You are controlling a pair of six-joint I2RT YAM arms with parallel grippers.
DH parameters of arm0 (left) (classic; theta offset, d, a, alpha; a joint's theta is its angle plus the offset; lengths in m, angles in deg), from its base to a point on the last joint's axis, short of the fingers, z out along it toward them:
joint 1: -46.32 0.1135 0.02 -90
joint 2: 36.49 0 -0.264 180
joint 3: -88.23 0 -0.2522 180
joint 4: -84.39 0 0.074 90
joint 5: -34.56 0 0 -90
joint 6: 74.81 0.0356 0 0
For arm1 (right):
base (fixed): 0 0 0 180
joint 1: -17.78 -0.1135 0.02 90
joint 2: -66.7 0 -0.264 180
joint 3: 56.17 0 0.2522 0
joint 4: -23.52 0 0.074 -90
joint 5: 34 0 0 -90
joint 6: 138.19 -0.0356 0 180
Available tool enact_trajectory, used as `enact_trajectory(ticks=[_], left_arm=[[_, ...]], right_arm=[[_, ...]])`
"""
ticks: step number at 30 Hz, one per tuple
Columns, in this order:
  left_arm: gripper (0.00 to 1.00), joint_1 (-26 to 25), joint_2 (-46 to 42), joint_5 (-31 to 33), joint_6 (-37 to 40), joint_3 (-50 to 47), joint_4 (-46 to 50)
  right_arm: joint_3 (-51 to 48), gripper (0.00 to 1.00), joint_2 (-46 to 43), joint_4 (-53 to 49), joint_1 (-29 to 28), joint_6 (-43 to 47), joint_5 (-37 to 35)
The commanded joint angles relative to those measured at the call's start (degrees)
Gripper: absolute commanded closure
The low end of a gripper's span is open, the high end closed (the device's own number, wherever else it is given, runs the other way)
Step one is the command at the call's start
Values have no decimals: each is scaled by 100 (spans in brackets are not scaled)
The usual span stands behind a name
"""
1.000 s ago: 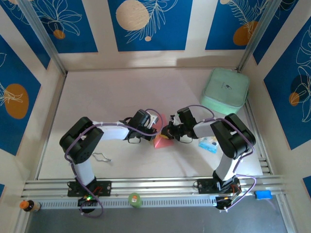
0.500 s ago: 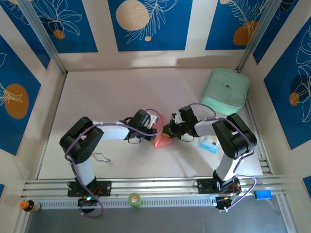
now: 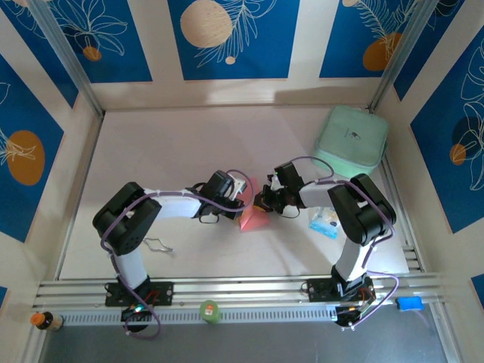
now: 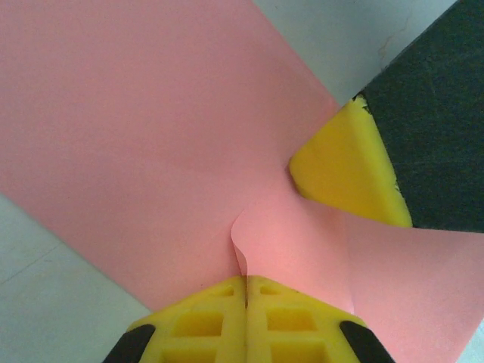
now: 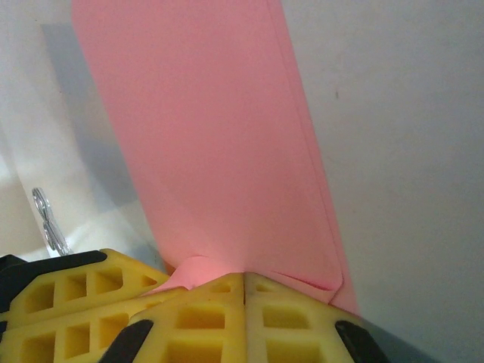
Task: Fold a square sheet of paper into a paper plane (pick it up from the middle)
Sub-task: Fold the triangle a second time at the center of the table.
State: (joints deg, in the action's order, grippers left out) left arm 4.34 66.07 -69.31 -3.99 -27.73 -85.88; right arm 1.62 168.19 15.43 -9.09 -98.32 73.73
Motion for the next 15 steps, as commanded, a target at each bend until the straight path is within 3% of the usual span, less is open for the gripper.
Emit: enact_trajectory(ticks=[1,8,15], left_arm=[[100,64,124,-72,54,-45,157],[100,60,124,-72,68,-27,184],[100,62,132,-90,59,-45,154]], right_arm=[[63,100,30,-574,-29,145,-268],[385,100,-204,-531,120,299,189],[287,100,74,-585,218,291,-53]])
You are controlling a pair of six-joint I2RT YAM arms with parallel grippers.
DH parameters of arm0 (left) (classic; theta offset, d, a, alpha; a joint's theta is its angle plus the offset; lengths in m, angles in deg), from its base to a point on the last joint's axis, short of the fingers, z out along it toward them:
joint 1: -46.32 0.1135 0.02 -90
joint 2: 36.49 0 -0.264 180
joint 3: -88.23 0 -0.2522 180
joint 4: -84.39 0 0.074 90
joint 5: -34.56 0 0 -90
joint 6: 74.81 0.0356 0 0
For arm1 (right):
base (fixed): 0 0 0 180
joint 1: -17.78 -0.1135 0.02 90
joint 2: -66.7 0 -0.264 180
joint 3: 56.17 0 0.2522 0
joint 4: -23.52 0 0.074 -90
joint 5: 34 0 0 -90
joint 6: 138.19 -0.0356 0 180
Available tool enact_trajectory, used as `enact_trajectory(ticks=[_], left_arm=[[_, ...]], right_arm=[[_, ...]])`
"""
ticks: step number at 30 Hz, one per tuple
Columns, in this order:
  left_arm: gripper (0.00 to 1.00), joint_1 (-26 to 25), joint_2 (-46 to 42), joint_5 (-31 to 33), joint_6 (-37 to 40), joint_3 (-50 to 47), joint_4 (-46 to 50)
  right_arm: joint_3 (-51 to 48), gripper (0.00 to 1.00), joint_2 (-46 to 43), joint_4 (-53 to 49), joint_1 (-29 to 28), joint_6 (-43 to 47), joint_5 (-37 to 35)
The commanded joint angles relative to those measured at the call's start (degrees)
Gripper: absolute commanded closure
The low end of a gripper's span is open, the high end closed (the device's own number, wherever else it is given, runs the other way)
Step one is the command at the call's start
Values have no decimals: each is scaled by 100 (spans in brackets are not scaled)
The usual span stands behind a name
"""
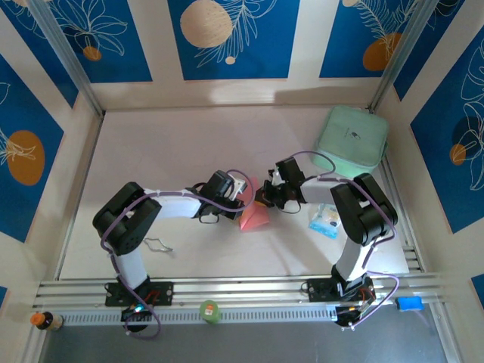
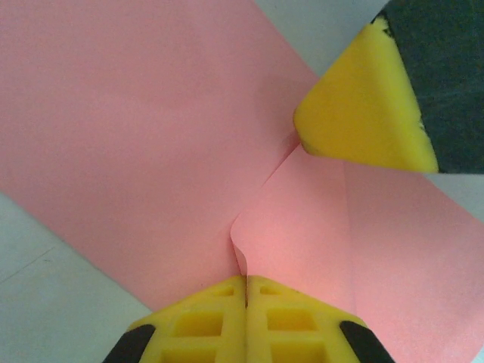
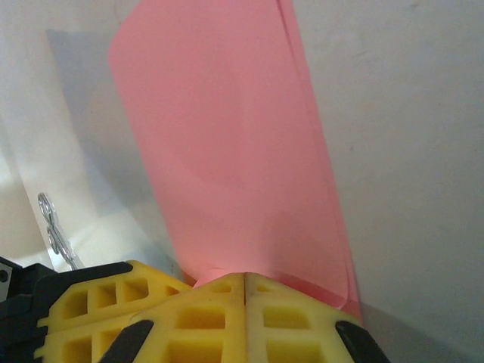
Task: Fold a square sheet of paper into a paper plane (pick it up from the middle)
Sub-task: Fold the triangle a second time at the center of the table.
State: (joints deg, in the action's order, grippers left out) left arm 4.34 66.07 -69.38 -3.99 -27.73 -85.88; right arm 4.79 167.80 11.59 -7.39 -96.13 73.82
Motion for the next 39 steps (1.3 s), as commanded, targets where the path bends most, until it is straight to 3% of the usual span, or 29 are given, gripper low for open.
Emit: enact_trajectory(ticks=[1,5,13,20,29,39], left_arm=[[100,59,132,-83,63,-37,165],[100,58,124,-74,72,-45,167],[100,59,141,-91,63,-47,175],[100,63,130,-83,63,-46,175],[100,58,123,-92,63,-58,166],[100,63,133,-118,67,-45,157]], right_arm=[[-64,100,144,-249,60,47,-165],[-364,100,121,9,230,-269,-278],[-523,100,-174,668,425,-609,342],[-212,100,-627,-137,139,-112,123],[-211,100,-325,18,-281,-180,312],[-475,100,15,187,-289,-236,281]])
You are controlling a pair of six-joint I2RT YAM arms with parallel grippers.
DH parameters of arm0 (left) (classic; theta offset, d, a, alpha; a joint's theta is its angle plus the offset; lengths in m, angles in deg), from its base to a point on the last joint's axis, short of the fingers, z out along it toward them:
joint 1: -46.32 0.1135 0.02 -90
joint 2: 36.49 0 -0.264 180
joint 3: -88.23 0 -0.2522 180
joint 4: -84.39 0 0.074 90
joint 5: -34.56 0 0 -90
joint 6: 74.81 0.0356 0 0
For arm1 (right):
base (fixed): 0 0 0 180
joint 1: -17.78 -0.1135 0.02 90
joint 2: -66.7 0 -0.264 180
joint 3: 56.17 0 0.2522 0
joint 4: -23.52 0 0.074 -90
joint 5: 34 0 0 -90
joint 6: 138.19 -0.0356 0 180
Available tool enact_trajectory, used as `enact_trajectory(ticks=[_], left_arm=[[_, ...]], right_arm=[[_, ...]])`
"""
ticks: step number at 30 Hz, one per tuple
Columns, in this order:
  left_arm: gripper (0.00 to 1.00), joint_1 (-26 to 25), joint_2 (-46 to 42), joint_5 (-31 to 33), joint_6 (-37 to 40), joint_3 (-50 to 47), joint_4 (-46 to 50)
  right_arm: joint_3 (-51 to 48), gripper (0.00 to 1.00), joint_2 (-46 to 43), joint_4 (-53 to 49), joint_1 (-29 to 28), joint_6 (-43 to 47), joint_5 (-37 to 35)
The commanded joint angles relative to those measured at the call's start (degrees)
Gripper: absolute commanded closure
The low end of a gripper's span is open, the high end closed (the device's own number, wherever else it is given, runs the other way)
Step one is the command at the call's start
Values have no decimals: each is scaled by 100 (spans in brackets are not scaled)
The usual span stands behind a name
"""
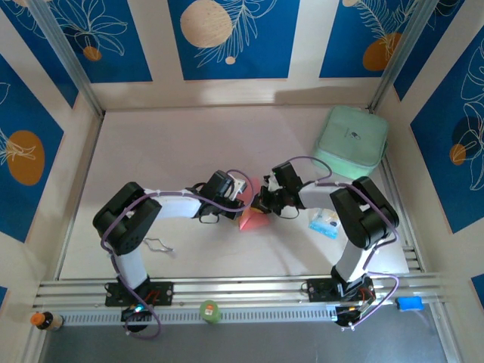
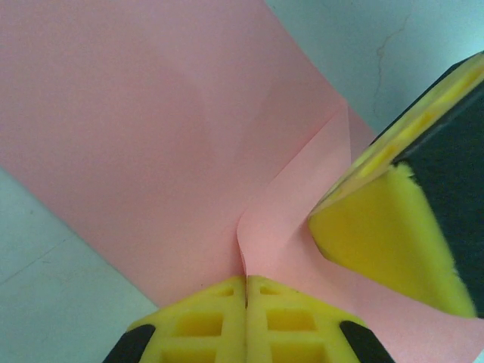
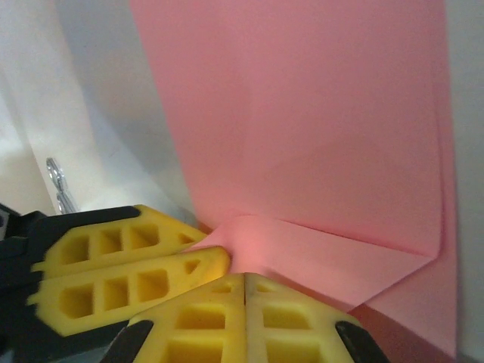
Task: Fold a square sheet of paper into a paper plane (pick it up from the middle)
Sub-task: Fold the triangle a second time at the center of the table.
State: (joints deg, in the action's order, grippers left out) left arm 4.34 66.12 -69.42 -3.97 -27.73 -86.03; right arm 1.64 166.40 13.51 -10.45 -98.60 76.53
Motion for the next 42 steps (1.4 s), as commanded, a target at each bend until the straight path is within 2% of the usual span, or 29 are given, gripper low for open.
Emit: enact_trajectory(ticks=[1,8,15,18,21,24,28,36,42], left_arm=[[100,63,127,-112,70,-41,172],[98,67,20,-97,-3,92,270],[65,78,-539,236,-299,289,675],[61,76,-902,309,-485,230,777],[67,80,-1183,-42,-695,112,675],[83,67,-1169,-834,-1008,69,496],[93,18,-985,-1577,-1100,63,461],[97,-21,-434,-2315,-1438,133,63],[100,-41,-124,-2195,-1385,319,352]], right_arm=[[-198,100,196,-18,40,0,-14],[-420,100,226,-75,72,-46,-190],[-377,100,227,-55,10,-132,-276],[-349,100,239,-41,-7,-175,-296],[-343,100,234,-53,-16,-194,-317],[-331,100,230,-65,-16,-203,-321],[-342,100,204,-85,-16,-206,-348],[-329,100,212,-124,-16,-210,-362],[-318,100,206,-162,-16,-192,-357]])
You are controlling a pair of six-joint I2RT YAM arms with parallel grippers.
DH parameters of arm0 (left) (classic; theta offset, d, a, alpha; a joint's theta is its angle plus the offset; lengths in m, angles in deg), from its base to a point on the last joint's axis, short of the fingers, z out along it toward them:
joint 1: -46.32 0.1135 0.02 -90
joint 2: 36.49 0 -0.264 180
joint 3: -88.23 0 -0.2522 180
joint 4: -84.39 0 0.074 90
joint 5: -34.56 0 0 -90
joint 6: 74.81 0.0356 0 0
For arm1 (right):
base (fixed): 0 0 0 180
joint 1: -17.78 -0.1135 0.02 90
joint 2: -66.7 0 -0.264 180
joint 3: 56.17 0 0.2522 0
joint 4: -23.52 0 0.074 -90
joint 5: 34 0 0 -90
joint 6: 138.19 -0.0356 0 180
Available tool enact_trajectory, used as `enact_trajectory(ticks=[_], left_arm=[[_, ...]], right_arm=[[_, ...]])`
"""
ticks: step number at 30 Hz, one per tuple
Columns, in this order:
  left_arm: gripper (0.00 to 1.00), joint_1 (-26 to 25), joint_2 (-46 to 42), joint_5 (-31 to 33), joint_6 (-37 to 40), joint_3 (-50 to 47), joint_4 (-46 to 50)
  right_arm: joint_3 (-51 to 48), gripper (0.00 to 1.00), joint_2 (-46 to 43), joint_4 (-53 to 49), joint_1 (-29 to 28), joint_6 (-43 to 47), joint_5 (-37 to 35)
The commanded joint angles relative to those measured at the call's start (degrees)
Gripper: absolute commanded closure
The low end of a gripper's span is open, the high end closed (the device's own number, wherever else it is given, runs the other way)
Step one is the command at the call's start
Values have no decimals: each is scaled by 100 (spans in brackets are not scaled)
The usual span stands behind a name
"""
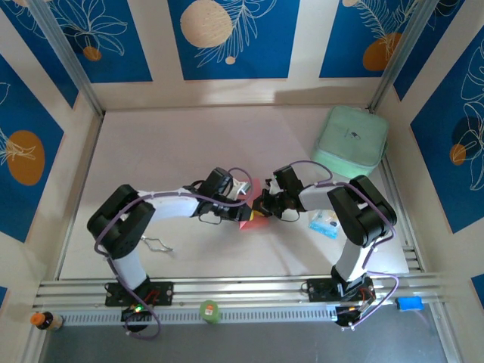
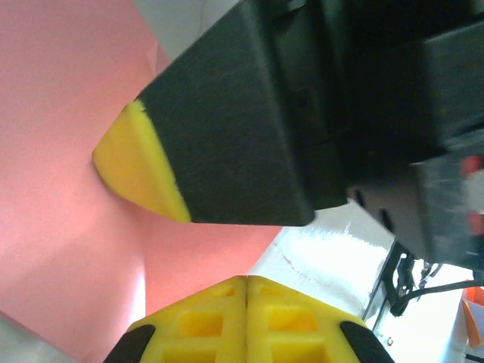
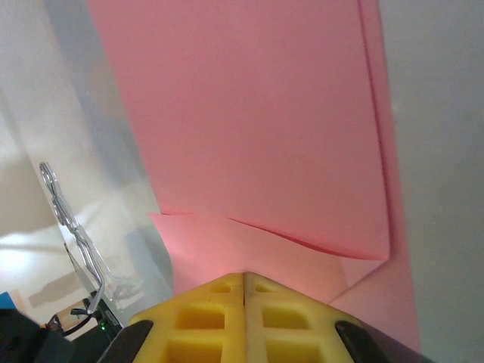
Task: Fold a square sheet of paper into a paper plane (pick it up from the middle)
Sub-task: Fold the triangle a second time at the center of the table.
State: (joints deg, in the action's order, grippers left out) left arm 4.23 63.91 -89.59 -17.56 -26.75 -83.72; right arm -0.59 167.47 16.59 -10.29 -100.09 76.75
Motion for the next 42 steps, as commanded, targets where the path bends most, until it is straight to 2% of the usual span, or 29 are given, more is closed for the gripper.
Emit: enact_trajectory(ticks=[1,23,33,42], left_arm=[[100,-30,118,-123,-34,238,151],[100,-78,566,256,180,306,586],[100,-80,459,418,356,144,780],[100,-79,277,316,298,-185,780]], right_arm=[[-95,100,99,-463,-31,-43,-364],[-104,100,83,-521,-14,-30,-396],[-144,100,87,-533,35,-9,-405],[-155,100,77,-550,64,1,-405]])
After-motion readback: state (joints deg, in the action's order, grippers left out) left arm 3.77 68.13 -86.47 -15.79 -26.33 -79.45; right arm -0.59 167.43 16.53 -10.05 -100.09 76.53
